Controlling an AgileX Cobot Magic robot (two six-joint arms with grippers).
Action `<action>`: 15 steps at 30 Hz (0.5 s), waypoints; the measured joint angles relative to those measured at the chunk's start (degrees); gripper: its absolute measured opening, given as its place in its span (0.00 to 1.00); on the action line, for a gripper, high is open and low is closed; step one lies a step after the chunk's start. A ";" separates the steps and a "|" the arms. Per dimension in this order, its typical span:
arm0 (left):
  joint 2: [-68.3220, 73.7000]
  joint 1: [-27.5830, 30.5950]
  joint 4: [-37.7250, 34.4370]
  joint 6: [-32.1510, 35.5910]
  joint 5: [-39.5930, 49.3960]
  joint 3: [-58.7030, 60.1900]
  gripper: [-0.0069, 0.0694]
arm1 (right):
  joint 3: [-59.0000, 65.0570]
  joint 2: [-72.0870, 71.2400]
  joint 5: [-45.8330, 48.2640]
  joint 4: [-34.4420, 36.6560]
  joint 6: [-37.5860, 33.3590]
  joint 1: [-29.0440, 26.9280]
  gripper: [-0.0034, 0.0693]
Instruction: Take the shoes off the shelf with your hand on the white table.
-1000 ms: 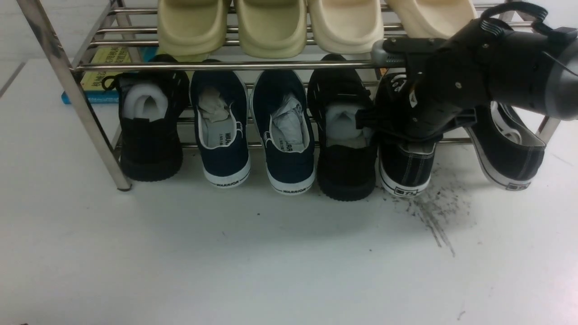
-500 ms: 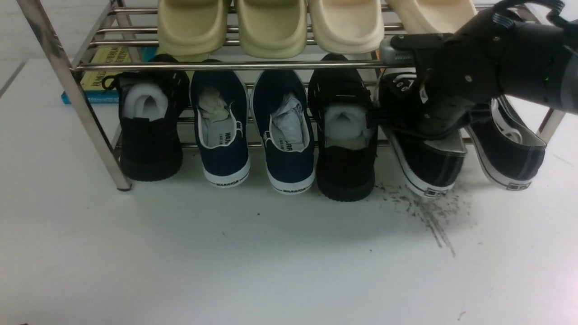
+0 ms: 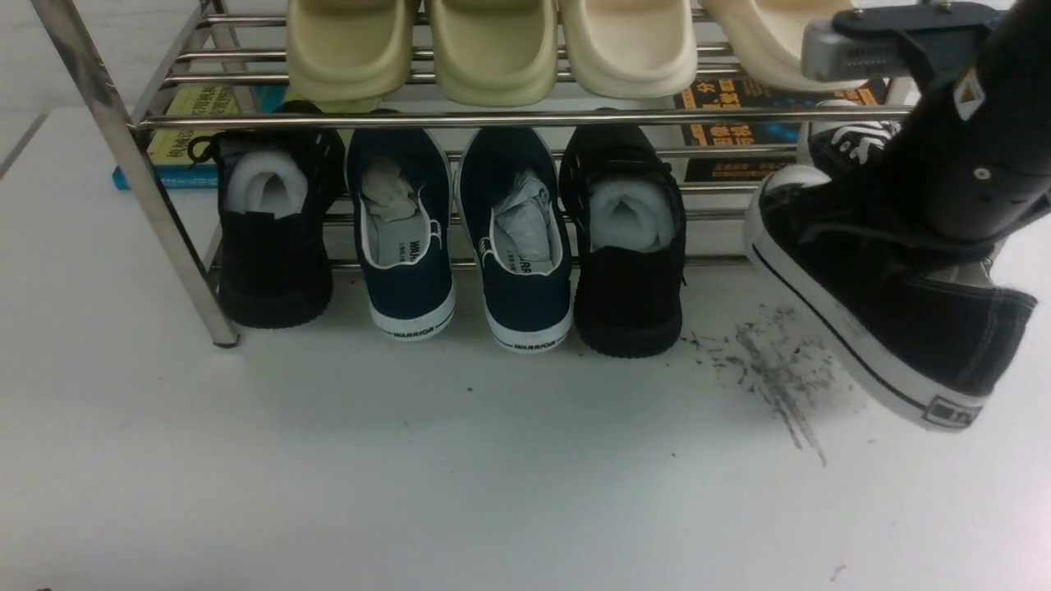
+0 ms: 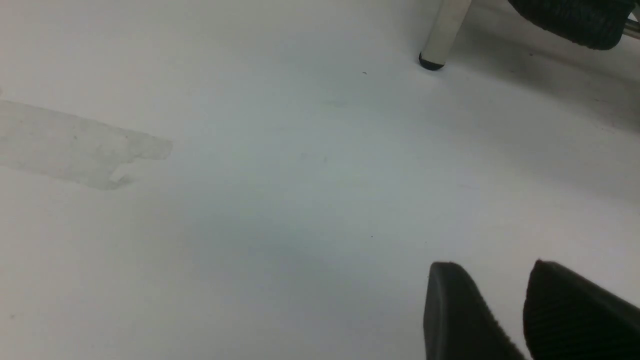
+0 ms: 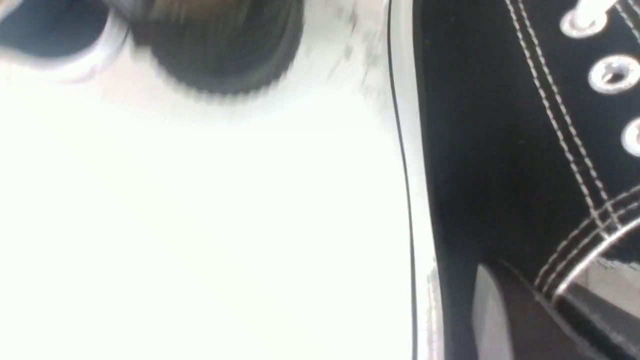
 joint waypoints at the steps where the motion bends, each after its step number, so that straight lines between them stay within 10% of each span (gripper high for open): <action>1: 0.00 0.00 0.00 0.00 0.00 0.00 0.40 | 1.50 -1.44 0.26 1.68 -0.51 0.00 0.05; 6: 0.00 0.00 0.00 0.00 0.00 0.00 0.40 | 9.15 -6.90 0.26 7.18 -2.10 1.78 0.05; 15: 0.00 0.00 0.00 0.00 0.00 0.00 0.40 | 23.77 -14.93 -3.95 12.11 4.59 20.93 0.05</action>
